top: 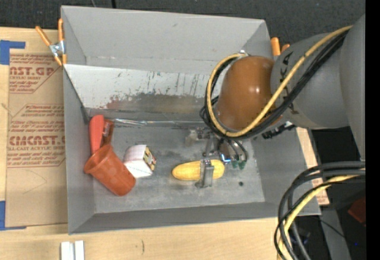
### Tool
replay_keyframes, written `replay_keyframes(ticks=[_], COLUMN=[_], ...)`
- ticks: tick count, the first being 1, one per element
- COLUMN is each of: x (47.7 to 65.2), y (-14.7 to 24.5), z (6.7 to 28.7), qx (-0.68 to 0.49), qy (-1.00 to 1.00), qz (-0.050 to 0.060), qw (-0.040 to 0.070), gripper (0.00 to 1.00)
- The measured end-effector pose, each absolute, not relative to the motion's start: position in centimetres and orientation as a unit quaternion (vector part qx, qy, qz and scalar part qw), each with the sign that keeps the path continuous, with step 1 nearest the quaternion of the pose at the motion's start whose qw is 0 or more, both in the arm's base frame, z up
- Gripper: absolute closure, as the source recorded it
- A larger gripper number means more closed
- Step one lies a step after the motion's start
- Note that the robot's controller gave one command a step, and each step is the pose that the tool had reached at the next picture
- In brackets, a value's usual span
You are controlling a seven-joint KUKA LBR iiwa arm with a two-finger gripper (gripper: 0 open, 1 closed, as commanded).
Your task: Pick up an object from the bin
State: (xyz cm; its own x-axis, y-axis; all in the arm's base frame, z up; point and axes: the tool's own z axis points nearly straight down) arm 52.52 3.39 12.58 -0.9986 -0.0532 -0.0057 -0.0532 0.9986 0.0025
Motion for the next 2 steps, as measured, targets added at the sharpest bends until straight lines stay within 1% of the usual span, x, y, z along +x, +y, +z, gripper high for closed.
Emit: replay_keyframes(ticks=[1, 2], x=[51.29, 51.29], y=[-0.45, -0.45], z=[9.11, 9.11], qx=[-0.039, -0.039], qy=[0.999, 0.999], qz=[0.001, 0.001], qw=[0.000, 0.000], gripper=[1.00, 1.00])
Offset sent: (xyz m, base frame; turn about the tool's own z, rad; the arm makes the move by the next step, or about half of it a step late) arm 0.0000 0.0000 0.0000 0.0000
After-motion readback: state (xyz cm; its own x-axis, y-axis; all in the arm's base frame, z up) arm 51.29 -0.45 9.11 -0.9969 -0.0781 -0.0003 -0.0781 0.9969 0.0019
